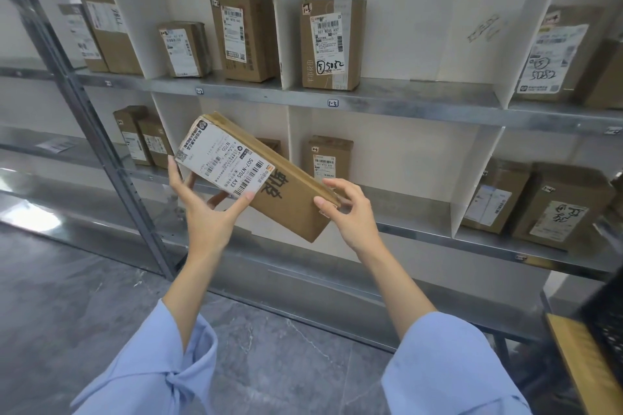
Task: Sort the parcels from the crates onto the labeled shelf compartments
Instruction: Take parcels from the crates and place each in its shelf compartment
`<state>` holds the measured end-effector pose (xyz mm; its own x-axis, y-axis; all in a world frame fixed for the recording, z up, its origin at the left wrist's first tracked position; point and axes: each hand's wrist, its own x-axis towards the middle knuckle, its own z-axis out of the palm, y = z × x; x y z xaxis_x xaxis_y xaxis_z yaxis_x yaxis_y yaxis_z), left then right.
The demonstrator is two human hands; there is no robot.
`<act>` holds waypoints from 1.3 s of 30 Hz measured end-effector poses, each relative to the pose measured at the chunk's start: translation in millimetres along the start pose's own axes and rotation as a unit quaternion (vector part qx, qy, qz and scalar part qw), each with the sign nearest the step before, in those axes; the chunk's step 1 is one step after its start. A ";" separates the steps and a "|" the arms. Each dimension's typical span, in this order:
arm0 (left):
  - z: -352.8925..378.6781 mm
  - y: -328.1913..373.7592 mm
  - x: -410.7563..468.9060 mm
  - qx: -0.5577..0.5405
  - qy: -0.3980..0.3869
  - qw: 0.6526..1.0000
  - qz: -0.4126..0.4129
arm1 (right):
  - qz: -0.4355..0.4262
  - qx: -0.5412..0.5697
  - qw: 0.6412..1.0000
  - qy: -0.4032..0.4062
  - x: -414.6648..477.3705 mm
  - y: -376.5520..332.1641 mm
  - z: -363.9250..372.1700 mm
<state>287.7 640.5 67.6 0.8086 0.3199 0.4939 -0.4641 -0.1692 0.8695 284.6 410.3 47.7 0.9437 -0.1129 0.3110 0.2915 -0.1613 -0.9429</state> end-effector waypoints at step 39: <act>-16.8 -45.4 -37.4 0.098 -0.079 0.967 -0.221 | -0.112 -0.064 0.988 0.089 46.7 -37.5 -13.1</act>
<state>272.5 651.9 9.5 0.9647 0.2573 0.0562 0.0041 -0.2279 0.9737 315.7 398.2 99.2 0.8123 -0.2291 0.5364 0.4563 -0.3233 -0.8290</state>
